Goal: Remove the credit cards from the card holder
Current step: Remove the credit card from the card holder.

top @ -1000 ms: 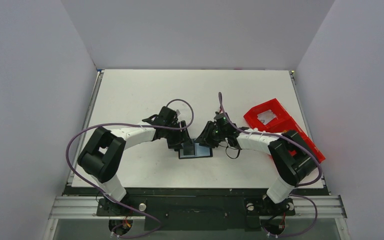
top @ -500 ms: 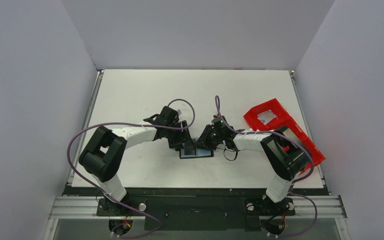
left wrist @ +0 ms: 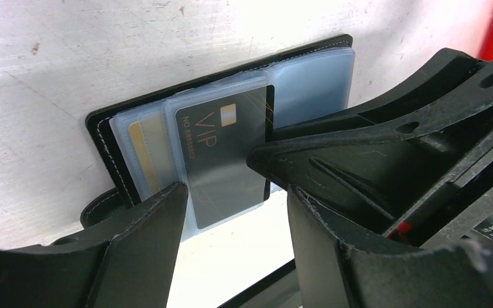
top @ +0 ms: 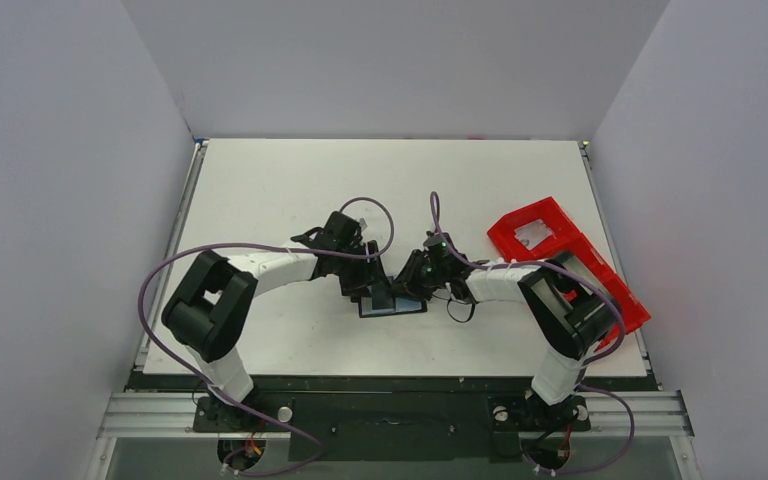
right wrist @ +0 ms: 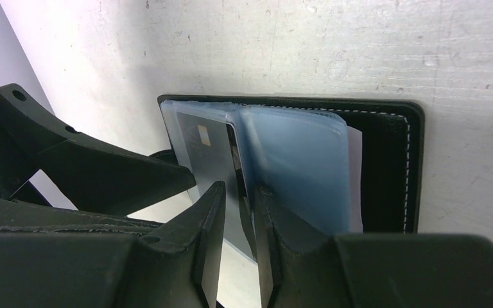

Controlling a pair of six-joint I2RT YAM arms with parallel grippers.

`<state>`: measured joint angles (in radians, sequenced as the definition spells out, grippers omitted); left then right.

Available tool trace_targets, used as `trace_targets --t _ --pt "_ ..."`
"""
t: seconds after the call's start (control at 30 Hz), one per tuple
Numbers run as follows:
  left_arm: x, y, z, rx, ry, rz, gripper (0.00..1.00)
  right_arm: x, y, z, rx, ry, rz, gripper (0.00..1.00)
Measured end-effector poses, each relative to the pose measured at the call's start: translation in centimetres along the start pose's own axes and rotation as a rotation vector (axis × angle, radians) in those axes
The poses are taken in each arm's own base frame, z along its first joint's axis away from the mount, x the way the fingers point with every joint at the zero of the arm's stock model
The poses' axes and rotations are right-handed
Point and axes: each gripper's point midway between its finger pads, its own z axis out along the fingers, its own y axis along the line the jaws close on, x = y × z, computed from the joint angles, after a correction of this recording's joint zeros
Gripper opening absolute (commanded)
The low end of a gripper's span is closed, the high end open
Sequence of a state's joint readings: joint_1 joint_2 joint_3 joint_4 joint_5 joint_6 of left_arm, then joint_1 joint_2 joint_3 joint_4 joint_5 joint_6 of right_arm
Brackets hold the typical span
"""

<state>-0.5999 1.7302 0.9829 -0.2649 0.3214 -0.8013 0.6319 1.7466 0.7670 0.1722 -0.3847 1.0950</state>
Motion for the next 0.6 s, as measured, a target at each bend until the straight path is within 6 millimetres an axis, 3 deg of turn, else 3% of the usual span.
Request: trace_targets --t 0.37,0.6 --pt "-0.08 -0.18 0.29 -0.009 0.001 -0.003 0.56 0.02 -0.19 0.02 -0.016 -0.006 0.009 0.19" --pt "-0.16 -0.13 0.39 -0.019 0.000 -0.027 0.56 -0.02 -0.18 -0.12 -0.063 -0.010 0.021 0.26"
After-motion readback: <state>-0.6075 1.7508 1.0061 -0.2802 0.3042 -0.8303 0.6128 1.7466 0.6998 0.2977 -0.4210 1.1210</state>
